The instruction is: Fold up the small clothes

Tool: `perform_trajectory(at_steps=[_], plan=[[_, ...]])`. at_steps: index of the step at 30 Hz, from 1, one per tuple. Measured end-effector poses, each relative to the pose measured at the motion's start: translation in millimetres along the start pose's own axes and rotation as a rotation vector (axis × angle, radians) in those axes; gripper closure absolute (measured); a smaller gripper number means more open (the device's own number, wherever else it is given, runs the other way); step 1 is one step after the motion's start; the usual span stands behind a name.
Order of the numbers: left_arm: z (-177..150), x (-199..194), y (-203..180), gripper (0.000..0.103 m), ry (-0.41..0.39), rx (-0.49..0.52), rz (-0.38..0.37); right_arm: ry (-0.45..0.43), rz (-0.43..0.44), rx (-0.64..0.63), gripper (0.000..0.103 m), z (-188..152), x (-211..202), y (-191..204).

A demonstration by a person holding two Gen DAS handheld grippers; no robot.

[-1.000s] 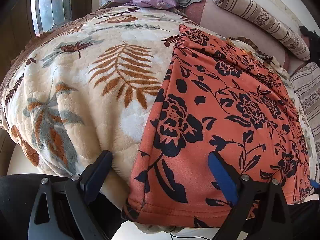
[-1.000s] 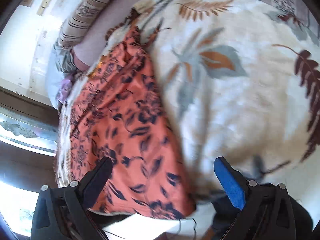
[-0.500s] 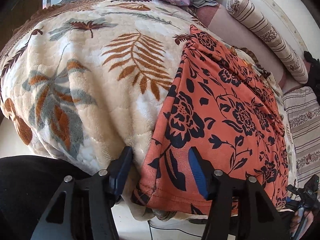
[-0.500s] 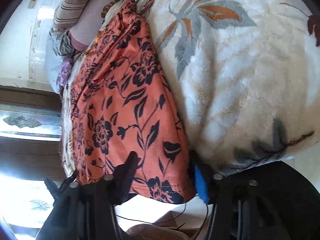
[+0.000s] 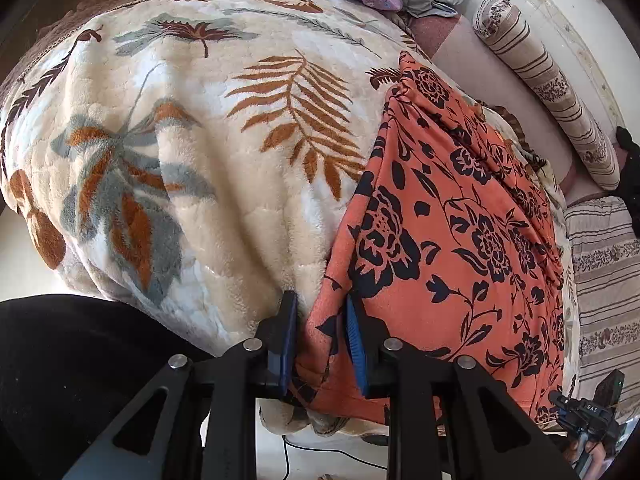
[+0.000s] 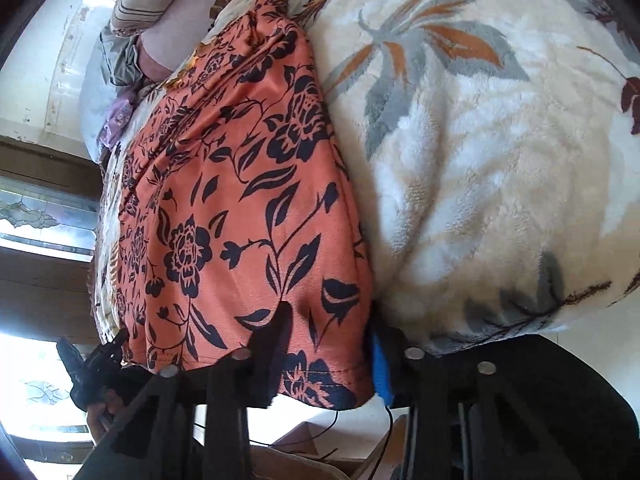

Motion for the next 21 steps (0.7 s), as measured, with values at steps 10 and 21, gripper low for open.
perform_trajectory(at_steps=[10,21], plan=[[10.1,-62.9,-25.3,0.096,-0.125,0.045,-0.115,-0.128,0.236,-0.030,0.093,2.8,-52.2,45.3],[3.1,-16.8,-6.1,0.094,0.021,0.047,0.001,-0.103,0.241,0.073,0.093,7.7,-27.5,18.0]])
Point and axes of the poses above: each gripper's, at about its wrist camera, not at the fingertips, and x roughly the way its jaws point, y to its left, z to its top, the point moved 8 cm from there along x, roughly the way its jaws point, and after that the axes turned 6 degrees about y, right-handed, at the moved point
